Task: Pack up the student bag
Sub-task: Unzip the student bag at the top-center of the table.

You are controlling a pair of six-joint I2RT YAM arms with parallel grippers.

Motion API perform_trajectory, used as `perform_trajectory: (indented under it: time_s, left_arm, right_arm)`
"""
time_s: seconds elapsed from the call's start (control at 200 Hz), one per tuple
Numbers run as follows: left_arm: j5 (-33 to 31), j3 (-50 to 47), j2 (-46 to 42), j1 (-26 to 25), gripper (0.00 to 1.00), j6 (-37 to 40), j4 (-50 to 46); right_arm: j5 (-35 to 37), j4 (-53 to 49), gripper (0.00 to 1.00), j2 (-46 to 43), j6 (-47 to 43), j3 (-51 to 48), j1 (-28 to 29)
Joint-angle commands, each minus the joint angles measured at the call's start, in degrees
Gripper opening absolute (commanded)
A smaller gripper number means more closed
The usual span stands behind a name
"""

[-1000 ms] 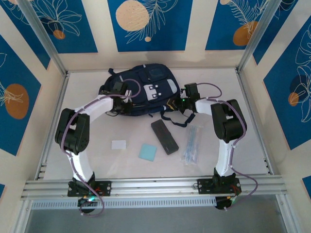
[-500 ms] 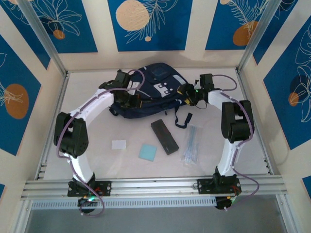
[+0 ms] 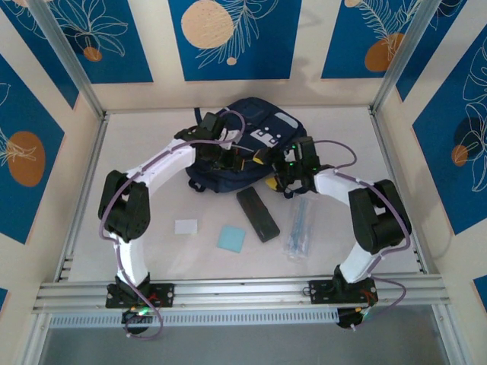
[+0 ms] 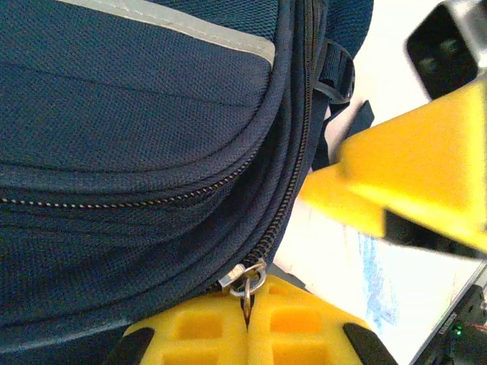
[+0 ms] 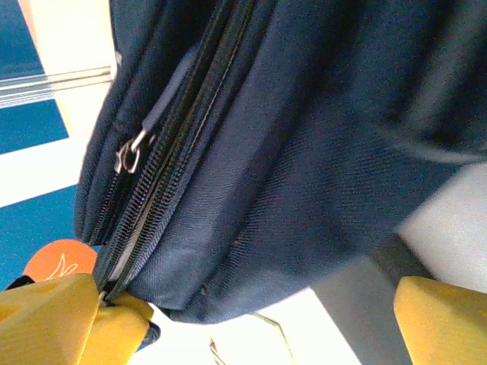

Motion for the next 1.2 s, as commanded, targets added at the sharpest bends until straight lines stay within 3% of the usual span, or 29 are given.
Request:
perform_trajectory:
  time_s: [0.0,0.045,0.07,0.09,0.12,0.145,0.315,0.445,0.58,0.715,0.905,1.02,1.195]
  left_arm:
    - [3.08,-2.06,-3.94,-0.79,0.0,-1.55,4.87]
    - [3.13,-3.35,-4.73,-0.8,0.0,-1.84,5.46]
    - [2.99,-3.87,-5.16,-0.78,0.0,-1.69,5.45]
    - [2.7,-4.22,-5.35,-0.79,0.0,-1.35,5.24]
    - [2.11,-4.59,-5.67,-0.56,0.0,-0.83,4.63]
    - [1.64,-4.79,-5.71,-0.38,0.0,-0.23,3.88]
    - [-1.67,-6.03,-5.78,5.31,0.0,4.63,-3.12]
    - [-8.31,-5.44,-6.33,10.32,0.0,10.48,-10.91]
    - [-14.54,-5.88,-6.4,16.24,0.0,11.47,-11.94]
    - [-18.28,-6.18,-6.58,18.72,0.0,11.24,-11.27]
    - [-15.71,-10.7,-12.3,17.89,0.0,12.94,-10.02]
    - [-10.01,-15.97,-17.83,17.07,0.0,11.07,-8.4]
    - [-1.19,-22.09,-23.36,13.28,0.0,5.7,-6.64]
  right_arm:
    - [3.96,10.31,0.98,5.63,8.13,1.82,2.09]
    - [3.65,12.3,0.9,8.36,9.67,3.28,2.75]
    - [3.26,13.86,0.78,9.76,10.37,4.05,3.03]
    - [2.81,15.53,0.62,10.74,10.7,4.46,3.18]
    - [2.02,17.72,0.24,11.98,11.05,4.84,3.31]
    - [1.7,18.54,0.0,12.58,11.43,4.95,3.32]
    - [-0.58,13.15,0.0,10.84,5.2,3.88,1.13]
    - [-0.73,7.33,0.0,7.34,-1.71,2.11,-1.63]
    - [-5.51,-2.67,0.0,6.33,-12.39,5.81,-3.81]
    - [-8.79,-16.3,0.0,6.73,-26.37,11.68,-6.0]
    - [-12.0,-32.92,0.0,12.07,-42.28,23.6,-14.38]
    - [-13.71,-34.75,0.0,16.14,-40.83,29.61,-17.95]
    - [-11.29,-34.97,0.0,21.91,-34.99,38.53,-18.92]
